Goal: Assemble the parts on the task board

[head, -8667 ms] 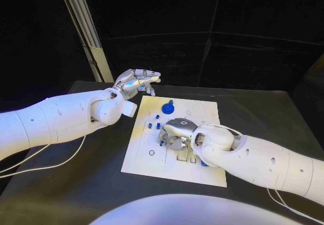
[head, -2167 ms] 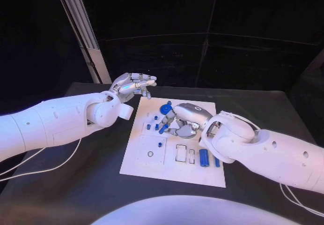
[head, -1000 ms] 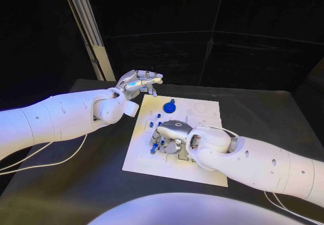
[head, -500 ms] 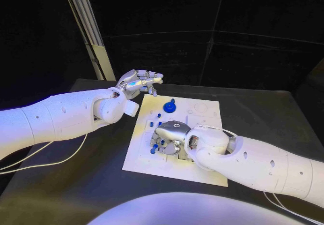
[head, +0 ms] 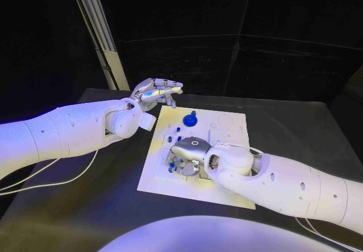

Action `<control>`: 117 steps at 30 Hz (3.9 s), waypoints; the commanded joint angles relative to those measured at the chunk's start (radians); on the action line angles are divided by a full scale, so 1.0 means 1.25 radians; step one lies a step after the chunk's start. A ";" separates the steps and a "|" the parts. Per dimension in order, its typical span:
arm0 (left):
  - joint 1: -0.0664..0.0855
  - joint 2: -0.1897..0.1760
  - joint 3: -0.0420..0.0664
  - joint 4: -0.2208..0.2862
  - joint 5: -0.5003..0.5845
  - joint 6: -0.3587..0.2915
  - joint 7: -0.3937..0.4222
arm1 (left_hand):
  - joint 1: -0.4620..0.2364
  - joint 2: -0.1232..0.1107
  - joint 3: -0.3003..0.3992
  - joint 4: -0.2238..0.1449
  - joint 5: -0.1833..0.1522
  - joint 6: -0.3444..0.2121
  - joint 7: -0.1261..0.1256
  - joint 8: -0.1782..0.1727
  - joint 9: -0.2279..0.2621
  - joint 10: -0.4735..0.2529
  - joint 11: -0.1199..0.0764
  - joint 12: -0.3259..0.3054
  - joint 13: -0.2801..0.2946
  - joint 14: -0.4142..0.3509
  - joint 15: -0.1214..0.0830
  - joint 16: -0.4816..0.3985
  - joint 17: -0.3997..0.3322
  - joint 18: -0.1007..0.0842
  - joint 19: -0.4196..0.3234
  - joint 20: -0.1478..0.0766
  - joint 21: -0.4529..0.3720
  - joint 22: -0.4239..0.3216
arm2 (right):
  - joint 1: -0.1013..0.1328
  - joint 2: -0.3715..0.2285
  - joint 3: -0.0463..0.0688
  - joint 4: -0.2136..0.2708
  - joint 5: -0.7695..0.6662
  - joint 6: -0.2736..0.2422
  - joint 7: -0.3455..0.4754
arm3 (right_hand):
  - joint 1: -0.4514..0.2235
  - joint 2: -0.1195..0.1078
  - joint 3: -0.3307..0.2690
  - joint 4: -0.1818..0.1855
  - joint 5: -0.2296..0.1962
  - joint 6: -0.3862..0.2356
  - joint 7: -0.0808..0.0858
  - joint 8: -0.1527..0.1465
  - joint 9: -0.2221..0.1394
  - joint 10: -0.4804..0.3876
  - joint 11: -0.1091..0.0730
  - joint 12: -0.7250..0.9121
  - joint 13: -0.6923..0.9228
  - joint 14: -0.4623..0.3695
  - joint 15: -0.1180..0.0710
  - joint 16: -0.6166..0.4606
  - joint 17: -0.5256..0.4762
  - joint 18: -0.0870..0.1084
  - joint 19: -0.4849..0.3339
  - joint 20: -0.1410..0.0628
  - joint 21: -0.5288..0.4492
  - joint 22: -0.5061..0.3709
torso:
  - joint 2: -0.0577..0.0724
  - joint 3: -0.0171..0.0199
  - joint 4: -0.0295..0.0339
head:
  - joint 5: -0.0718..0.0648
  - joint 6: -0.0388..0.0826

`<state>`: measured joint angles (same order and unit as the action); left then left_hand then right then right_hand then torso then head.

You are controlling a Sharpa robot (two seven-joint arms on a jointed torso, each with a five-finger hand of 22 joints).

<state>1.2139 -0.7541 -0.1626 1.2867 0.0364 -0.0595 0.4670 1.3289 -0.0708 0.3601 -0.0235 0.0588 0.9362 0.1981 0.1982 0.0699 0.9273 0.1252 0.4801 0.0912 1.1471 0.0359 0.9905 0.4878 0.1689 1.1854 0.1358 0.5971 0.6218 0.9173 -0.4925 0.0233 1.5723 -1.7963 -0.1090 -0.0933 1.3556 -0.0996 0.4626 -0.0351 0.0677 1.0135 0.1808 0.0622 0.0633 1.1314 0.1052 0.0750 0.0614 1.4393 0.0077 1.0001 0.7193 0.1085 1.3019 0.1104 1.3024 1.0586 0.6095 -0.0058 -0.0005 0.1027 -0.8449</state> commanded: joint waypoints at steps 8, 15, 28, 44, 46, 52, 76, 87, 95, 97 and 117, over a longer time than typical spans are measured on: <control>0.001 0.002 0.001 -0.001 0.003 0.012 0.001 | 0.001 0.011 0.000 -0.005 0.001 -0.005 0.001 0.004 -0.001 -0.005 0.000 0.006 -0.002 -0.005 0.001 0.006 -0.003 0.011 0.002 -0.002 -0.004 -0.002 | 0.000 -0.002 -0.001 0.003 0.014 -0.066 0.023 | -0.015 -0.023 -0.071 -0.001 0.016 -0.241 0.012 -0.006 -0.005 -0.146 0.018 0.001 0.003 -0.041 0.019 -0.089 -0.117 0.029 -0.089 0.019 -0.107 -0.163 | 0.000 0.0003 -0.0003 | -0.003 0.004; 0.001 0.001 0.001 -0.001 0.003 0.013 0.000 | 0.001 0.011 0.000 -0.005 0.001 -0.005 0.001 0.004 -0.001 -0.005 0.000 0.006 -0.002 -0.005 0.001 0.006 -0.003 0.011 0.002 -0.002 -0.004 -0.002 | -0.002 -0.039 -0.001 0.034 0.045 -0.127 0.047 | -0.016 -0.021 -0.112 0.003 0.027 -0.278 0.011 -0.007 -0.005 -0.170 0.018 0.016 0.004 -0.053 0.019 -0.119 -0.154 0.036 -0.108 0.019 -0.143 -0.212 | -0.001 0.0012 -0.0012 | -0.004 0.006; -0.001 -0.012 0.000 0.003 0.003 0.011 0.000 | 0.001 0.011 0.000 -0.005 0.001 -0.005 0.001 0.004 -0.001 -0.005 0.000 0.006 -0.002 -0.005 0.001 0.006 -0.003 0.011 0.002 -0.002 -0.004 -0.002 | -0.002 -0.304 0.022 0.186 0.327 -0.225 -0.003 | -0.089 -0.003 -0.177 0.083 0.076 -0.045 -0.024 0.059 0.021 0.113 -0.032 0.198 0.068 0.032 -0.018 0.069 0.077 -0.011 0.043 -0.011 0.016 0.039 | -0.010 -0.0003 -0.0178 | -0.033 0.023; -0.003 -0.014 -0.001 0.006 0.003 0.011 0.000 | 0.001 0.011 0.000 -0.005 0.001 -0.005 0.001 0.004 -0.001 -0.005 0.000 0.006 -0.002 -0.005 0.001 0.006 -0.003 0.011 0.002 -0.002 -0.004 -0.002 | -0.004 -0.448 0.026 0.253 0.270 -0.142 -0.284 | -0.146 0.028 -0.413 0.260 0.063 -0.012 -0.066 0.179 0.062 0.151 -0.071 0.675 0.620 0.046 -0.051 0.232 0.285 -0.039 0.102 -0.046 0.113 0.193 | -0.015 -0.0010 -0.0342 | -0.065 0.026; -0.004 -0.015 -0.001 0.006 0.003 0.011 0.000 | 0.001 0.011 0.000 -0.005 0.001 -0.005 0.001 0.004 -0.001 -0.005 0.000 0.006 -0.002 -0.005 0.001 0.006 -0.003 0.011 0.002 -0.002 -0.004 -0.002 | -0.005 -0.448 0.026 0.255 0.249 -0.132 -0.307 | -0.150 0.033 -0.428 0.260 0.064 -0.014 -0.067 0.186 0.066 0.157 -0.072 0.698 0.652 0.048 -0.051 0.241 0.299 -0.041 0.106 -0.046 0.117 0.201 | -0.014 -0.0014 -0.0330 | -0.067 0.027; -0.005 -0.016 -0.001 0.006 0.003 0.007 0.003 | 0.001 0.010 -0.001 -0.006 0.000 -0.006 0.002 0.005 -0.001 -0.006 0.000 0.007 -0.002 -0.005 0.001 0.006 -0.004 0.011 0.002 -0.002 -0.005 -0.002 | -0.015 -0.438 0.025 0.253 0.191 -0.098 -0.348 | -0.165 0.047 -0.463 0.261 0.060 -0.020 -0.069 0.206 0.077 0.171 -0.073 0.746 0.721 0.051 -0.052 0.260 0.329 -0.042 0.108 -0.046 0.121 0.209 | -0.015 -0.0030 -0.0306 | -0.071 0.026; -0.006 -0.018 -0.001 0.005 0.003 0.008 0.002 | 0.003 0.012 0.000 -0.007 0.001 -0.006 0.001 0.006 -0.001 -0.006 0.000 0.008 -0.002 -0.005 0.001 0.007 -0.005 0.011 0.002 -0.002 -0.005 -0.003 | -0.055 -0.373 0.025 0.226 0.175 0.005 -0.380 | -0.171 0.060 -0.512 0.262 0.152 -0.045 -0.067 0.227 0.098 0.183 -0.071 0.800 0.808 0.055 -0.050 0.290 0.380 -0.045 0.112 -0.044 0.128 0.222 | -0.015 -0.0020 -0.0321 | -0.070 0.019; -0.007 -0.017 -0.001 0.005 0.003 0.012 -0.001 | 0.003 0.012 0.000 -0.007 0.001 -0.006 0.001 0.006 -0.001 -0.006 0.000 0.008 -0.002 -0.005 0.001 0.007 -0.005 0.011 0.002 -0.002 -0.005 -0.003 | -0.062 -0.336 0.025 0.195 0.066 0.018 -0.386 | -0.139 0.055 -0.518 0.257 0.141 -0.052 -0.066 0.236 0.108 0.181 -0.070 0.806 0.825 0.055 -0.048 0.294 0.388 -0.046 0.113 -0.042 0.130 0.227 | -0.013 -0.0029 -0.0304 | -0.069 0.021; -0.007 -0.018 -0.001 0.006 0.003 0.013 -0.004 | 0.003 0.012 0.000 -0.007 0.001 -0.006 0.001 0.006 -0.001 -0.006 0.000 0.008 -0.002 -0.005 0.001 0.007 -0.005 0.011 0.002 -0.002 -0.005 -0.003 | -0.068 -0.323 0.025 0.190 0.011 0.033 -0.387 | -0.026 0.060 -0.511 0.215 0.146 -0.062 -0.065 0.249 0.124 0.181 -0.070 0.814 0.851 0.055 -0.048 0.297 0.398 -0.046 0.113 -0.042 0.132 0.231 | -0.013 -0.0026 -0.0320 | -0.066 0.021; -0.007 -0.019 -0.001 0.006 0.003 0.013 -0.004 | 0.003 0.012 0.000 -0.007 0.001 -0.006 0.001 0.006 -0.001 -0.006 0.000 0.008 -0.002 -0.005 0.001 0.007 -0.005 0.011 0.002 -0.002 -0.005 -0.003 | -0.069 -0.323 0.025 0.192 0.014 0.032 -0.387 | -0.012 0.065 -0.510 0.208 0.169 -0.063 -0.064 0.251 0.127 0.181 -0.070 0.813 0.853 0.055 -0.048 0.297 0.398 -0.046 0.113 -0.042 0.132 0.231 | -0.013 -0.0024 -0.0326 | -0.065 0.021; -0.011 -0.016 -0.002 0.005 0.003 0.016 -0.006 | 0.003 0.012 0.000 -0.008 0.001 -0.007 0.002 0.006 -0.001 -0.007 0.000 0.009 -0.003 -0.006 0.001 0.007 -0.006 0.011 0.003 -0.002 -0.006 -0.003 | -0.069 -0.353 0.026 0.253 0.304 -0.214 -0.345 | -0.027 0.102 -0.502 0.252 0.343 -0.045 -0.072 0.260 0.146 0.193 -0.077 0.815 0.875 0.057 -0.054 0.301 0.411 -0.047 0.117 -0.047 0.136 0.239 | -0.013 -0.0025 -0.0300 | -0.065 0.022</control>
<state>1.1991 -0.7760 -0.1653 1.2914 0.0365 -0.0519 0.4580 1.3327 -0.0669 0.3602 -0.0291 0.0588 0.9362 0.1981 0.2021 0.0700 0.9273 0.1252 0.4886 0.0889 1.1471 0.0359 0.9945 0.4812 0.1689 1.1854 0.1359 0.5933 0.6191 0.8291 -0.9348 0.0552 1.8843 -1.5043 -0.2991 -0.5511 1.3337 0.0320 -0.1646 0.2761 0.4873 0.9429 0.0974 0.3862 0.2264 1.3653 0.0089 1.0949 1.1545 1.4651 -0.0538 1.3729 1.2318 0.0695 1.4407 0.0518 1.4674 1.3075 0.5925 -0.0085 -0.0388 0.0196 -0.8166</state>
